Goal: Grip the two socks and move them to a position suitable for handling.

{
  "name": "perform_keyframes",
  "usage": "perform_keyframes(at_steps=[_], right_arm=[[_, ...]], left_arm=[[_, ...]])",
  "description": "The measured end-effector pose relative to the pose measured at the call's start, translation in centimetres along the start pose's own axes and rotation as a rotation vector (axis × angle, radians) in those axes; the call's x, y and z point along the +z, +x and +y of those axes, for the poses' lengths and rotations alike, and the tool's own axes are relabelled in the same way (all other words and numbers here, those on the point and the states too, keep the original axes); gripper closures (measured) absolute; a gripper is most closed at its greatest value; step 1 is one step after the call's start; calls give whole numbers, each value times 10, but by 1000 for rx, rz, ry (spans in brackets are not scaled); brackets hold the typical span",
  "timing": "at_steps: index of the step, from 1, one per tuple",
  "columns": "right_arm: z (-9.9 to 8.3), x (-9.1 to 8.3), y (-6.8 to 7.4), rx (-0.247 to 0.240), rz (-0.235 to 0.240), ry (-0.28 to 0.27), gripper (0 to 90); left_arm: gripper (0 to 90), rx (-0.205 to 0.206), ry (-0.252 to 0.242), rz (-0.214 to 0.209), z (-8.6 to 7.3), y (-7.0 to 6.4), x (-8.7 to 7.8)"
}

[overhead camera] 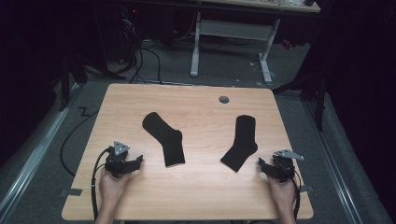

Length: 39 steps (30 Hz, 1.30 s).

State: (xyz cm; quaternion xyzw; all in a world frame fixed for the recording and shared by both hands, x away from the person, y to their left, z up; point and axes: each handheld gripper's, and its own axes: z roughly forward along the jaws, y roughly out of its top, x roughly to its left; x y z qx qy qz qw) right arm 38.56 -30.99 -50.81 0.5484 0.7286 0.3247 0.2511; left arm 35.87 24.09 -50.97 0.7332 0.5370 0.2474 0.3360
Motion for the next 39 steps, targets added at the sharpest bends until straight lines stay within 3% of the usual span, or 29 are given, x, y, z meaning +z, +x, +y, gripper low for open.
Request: perform_keyframes(at_steps=[24, 29, 39], right_arm=[[0, 0, 0, -1, 4, -1, 365], [0, 0, 0, 0, 4, -1, 365], [0, 0, 0, 0, 4, -1, 365]], left_arm=[[293, 11, 1, -16, -3, -3, -3], [328, -1, 6, -1, -2, -6, -4], [377, 19, 17, -17, -1, -7, -6]])
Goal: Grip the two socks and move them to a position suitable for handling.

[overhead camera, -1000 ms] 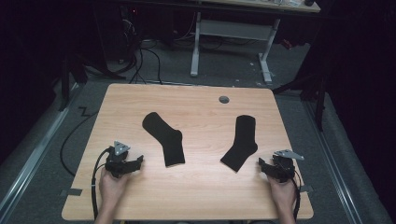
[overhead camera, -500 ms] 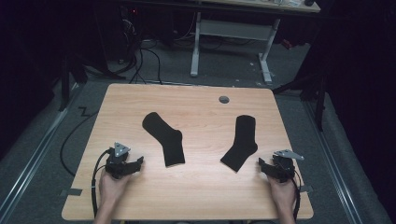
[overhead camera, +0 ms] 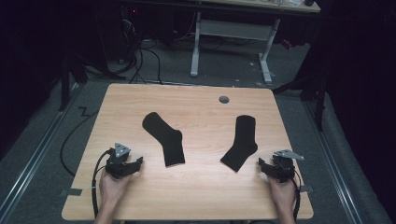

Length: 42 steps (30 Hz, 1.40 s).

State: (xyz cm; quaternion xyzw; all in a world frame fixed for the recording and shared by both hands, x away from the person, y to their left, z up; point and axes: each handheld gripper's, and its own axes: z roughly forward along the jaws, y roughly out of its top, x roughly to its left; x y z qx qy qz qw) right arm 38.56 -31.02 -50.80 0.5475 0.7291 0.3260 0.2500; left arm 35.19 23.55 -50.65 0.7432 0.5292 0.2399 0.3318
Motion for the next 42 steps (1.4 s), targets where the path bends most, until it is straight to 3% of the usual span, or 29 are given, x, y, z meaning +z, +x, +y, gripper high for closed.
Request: perform_keyframes(at_steps=[18, 24, 28, 42], right_arm=[[0, 0, 0, -4, 5, 0, 360], [0, 0, 0, -9, 8, 0, 359], [0, 0, 0, -14, 9, -1, 359], [0, 0, 1, -16, 10, 3, 359]], left_arm=[[407, 18, -43, -94, 30, -14, -7], [422, 40, -47, -111, 44, -24, 3], [432, 34, -51, -119, 52, -28, 11], [429, 37, -39, -108, 87, -36, 43]])
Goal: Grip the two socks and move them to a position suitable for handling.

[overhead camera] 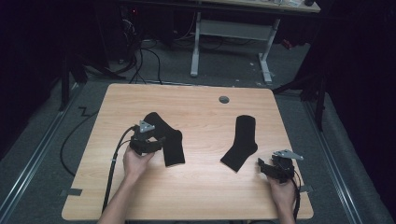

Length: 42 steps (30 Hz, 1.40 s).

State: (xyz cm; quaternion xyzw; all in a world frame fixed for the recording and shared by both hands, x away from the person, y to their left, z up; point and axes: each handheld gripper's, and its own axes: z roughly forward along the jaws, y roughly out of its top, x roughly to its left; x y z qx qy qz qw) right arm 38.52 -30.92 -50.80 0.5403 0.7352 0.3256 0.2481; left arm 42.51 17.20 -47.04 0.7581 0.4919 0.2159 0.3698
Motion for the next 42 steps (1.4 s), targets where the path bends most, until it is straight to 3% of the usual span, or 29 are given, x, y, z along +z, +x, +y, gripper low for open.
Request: perform_keyframes(at_steps=[4, 10, 16, 24, 27, 35, 42], right_arm=[[0, 0, 0, 0, 0, 0, 359], [0, 0, 0, 1, -1, 0, 359], [0, 0, 0, 1, -1, 0, 359], [0, 0, 0, 1, -1, 0, 359], [0, 0, 0, 1, -1, 0, 359], [0, 0, 0, 2, -2, 0, 359], [0, 0, 0, 1, -2, -1, 359]], left_arm=[[432, -12, 14, -8, 2, -1, 14], [424, 5, 64, 7, -3, -2, 28], [424, -1, 72, 4, -5, -4, 35], [429, 36, 83, 27, -5, -8, 39], [469, 46, 89, 18, -5, -8, 38], [710, 74, 85, -8, -5, -12, 37], [833, 64, 87, -23, -5, -10, 36]])
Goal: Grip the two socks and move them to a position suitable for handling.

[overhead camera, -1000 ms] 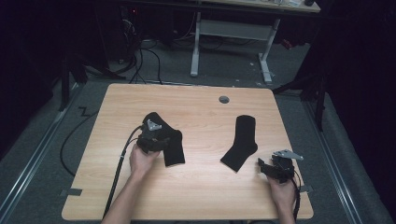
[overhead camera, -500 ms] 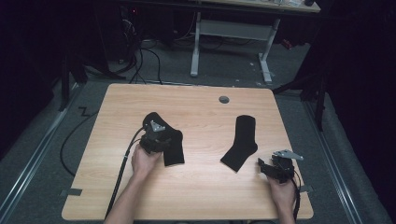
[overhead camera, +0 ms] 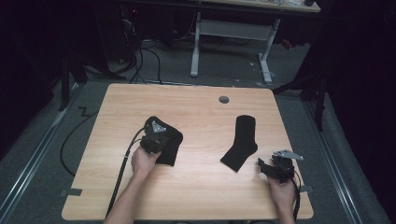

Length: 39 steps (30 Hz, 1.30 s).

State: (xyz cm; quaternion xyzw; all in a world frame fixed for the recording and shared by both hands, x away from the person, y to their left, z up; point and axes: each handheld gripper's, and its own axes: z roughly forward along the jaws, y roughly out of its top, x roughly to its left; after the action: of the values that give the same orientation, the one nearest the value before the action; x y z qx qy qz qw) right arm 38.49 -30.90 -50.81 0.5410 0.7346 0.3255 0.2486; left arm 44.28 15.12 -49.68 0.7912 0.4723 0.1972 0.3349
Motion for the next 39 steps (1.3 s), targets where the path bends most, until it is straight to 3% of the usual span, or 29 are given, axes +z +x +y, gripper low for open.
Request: perform_keyframes(at_steps=[9, 22, 30, 39], right_arm=[[0, 0, 0, 0, 0, 0, 359], [0, 0, 0, 0, 0, 0, 359], [0, 0, 0, -8, 7, -1, 359], [0, 0, 1, -10, 10, -1, 359]], left_arm=[[857, 12, -20, -41, 2, -5, -7], [863, -4, -121, -96, 13, -9, -38], [863, 41, -185, -142, 37, -23, -60], [863, 21, -229, -197, 50, -31, -73]])
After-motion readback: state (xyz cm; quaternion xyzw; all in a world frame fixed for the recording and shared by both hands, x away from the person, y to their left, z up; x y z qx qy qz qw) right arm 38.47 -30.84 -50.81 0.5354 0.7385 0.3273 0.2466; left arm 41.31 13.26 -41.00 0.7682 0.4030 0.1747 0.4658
